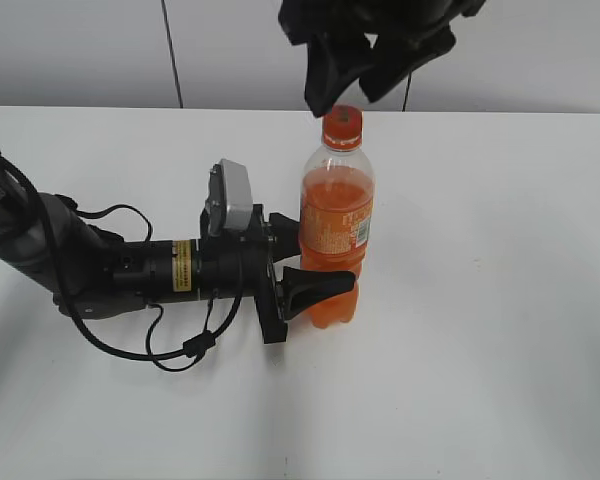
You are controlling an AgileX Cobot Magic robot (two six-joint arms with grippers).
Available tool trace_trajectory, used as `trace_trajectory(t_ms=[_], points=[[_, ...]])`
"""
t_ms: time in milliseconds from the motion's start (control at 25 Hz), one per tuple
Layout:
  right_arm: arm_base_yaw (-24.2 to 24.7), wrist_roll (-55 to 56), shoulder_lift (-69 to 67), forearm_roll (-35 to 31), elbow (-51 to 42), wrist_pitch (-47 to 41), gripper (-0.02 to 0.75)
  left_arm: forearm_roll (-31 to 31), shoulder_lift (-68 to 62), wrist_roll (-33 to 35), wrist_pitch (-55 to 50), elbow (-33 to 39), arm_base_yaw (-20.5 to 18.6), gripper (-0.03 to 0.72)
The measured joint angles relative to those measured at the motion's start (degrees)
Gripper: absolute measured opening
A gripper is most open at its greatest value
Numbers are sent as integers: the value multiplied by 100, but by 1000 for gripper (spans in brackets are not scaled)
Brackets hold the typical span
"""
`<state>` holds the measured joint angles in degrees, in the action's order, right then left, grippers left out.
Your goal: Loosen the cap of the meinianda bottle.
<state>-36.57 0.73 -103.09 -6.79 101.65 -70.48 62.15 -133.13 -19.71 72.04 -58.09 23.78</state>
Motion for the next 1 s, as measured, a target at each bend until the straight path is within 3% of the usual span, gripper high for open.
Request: trace_trajectory(t_ms=[1000], points=[[0, -5, -327, -6, 0, 0, 396, 0, 0, -5, 0, 0, 0, 402]])
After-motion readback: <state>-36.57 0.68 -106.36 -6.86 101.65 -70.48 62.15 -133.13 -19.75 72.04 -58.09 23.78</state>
